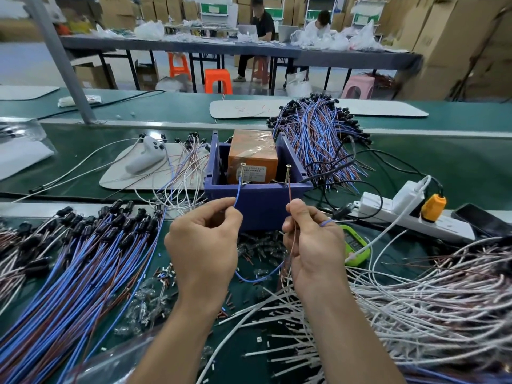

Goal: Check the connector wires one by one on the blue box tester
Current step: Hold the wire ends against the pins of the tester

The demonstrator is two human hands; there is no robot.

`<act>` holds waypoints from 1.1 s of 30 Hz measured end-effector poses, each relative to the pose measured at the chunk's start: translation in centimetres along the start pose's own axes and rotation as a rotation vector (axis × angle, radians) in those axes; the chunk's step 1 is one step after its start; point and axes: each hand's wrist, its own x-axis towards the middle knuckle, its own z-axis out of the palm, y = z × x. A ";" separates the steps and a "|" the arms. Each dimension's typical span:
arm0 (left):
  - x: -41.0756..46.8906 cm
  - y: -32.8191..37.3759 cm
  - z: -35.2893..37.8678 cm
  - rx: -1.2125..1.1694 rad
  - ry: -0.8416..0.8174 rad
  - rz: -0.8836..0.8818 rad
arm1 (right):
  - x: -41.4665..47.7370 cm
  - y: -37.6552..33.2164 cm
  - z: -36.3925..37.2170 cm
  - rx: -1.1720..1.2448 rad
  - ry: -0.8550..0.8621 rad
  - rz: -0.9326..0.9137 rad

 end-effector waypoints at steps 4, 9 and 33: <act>0.0 0.0 0.0 -0.002 -0.011 0.001 | 0.0 -0.2 0.0 0.047 -0.054 0.054; 0.1 -0.2 -0.1 -0.009 -0.021 -0.011 | -0.1 -0.3 -0.2 0.102 -0.055 0.065; -0.2 -0.2 0.1 0.010 -0.022 -0.038 | -0.4 -0.2 -0.5 0.100 0.004 -0.028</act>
